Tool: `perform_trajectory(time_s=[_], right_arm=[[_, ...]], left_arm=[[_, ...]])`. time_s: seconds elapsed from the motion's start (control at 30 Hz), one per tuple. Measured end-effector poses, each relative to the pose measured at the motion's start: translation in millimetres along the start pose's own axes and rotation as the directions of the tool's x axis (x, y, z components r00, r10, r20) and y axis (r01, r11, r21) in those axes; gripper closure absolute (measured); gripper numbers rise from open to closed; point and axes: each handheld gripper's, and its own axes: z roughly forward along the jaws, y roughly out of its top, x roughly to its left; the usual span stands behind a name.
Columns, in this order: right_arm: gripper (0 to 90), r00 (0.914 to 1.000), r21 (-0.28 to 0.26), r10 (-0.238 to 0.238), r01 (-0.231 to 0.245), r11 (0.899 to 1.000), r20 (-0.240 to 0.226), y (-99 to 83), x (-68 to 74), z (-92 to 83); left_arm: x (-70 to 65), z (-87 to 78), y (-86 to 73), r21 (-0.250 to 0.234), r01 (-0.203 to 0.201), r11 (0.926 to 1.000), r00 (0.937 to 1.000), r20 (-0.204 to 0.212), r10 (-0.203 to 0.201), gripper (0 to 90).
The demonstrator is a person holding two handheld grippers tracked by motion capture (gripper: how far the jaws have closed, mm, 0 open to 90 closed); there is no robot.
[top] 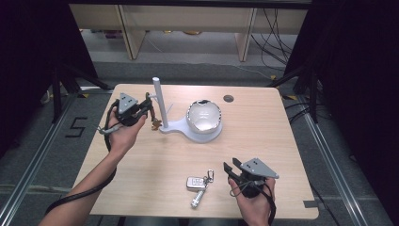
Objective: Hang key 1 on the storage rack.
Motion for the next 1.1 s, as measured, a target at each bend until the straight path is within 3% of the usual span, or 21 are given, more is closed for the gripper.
perform_trajectory(time_s=[0.13, 0.17, 0.6, 0.77, 0.9, 1.0, 1.1], right_arm=[[60.8, 0.9999, 0.009, 0.012, -0.012, 1.000, 0.001, -0.4, -0.3, -0.5], [60.8, 0.9987, 0.022, 0.051, -0.052, 0.998, 0.005, -0.7, 2.7, -1.6], [60.7, 1.0000, 0.008, 0.003, -0.003, 1.000, 0.006, -1.2, -1.2, 0.5], [60.7, 0.9992, 0.014, 0.039, -0.039, 0.999, -0.002, -1.8, 1.2, 1.4], [61.1, 0.9997, 0.008, 0.018, -0.018, 1.000, -0.014, -2.7, -1.3, 3.4], [61.1, 0.9997, 0.012, 0.024, -0.024, 1.000, -0.006, -2.9, -2.5, 2.8], [61.1, 0.9989, 0.019, 0.046, -0.045, 0.999, -0.009, -3.4, -3.2, 2.9]], left_arm=[[-2.7, 2.2, -0.7, -0.001, -0.003, 1.0000, 1.0000, 0.006, 0.003, 82.7], [-2.7, 2.2, -0.6, 0.003, -0.008, 1.0000, 0.9999, 0.006, 0.008, 82.7], [-4.9, 7.4, -2.4, 0.010, -0.022, 0.9997, 0.9997, 0.012, 0.022, 82.8], [-8.3, 10.1, -3.5, 0.015, -0.030, 0.9994, 0.9992, 0.028, 0.030, 81.6], [-11.8, 11.7, -7.0, 0.026, -0.039, 0.9989, 0.9984, 0.041, 0.038, 73.9], [-16.1, 11.4, -12.6, 0.056, -0.033, 0.9979, 0.9971, 0.070, 0.029, 62.8], [-22.9, 8.4, -20.0, 0.063, -0.059, 0.9963, 0.9945, 0.091, 0.053, 56.0]])
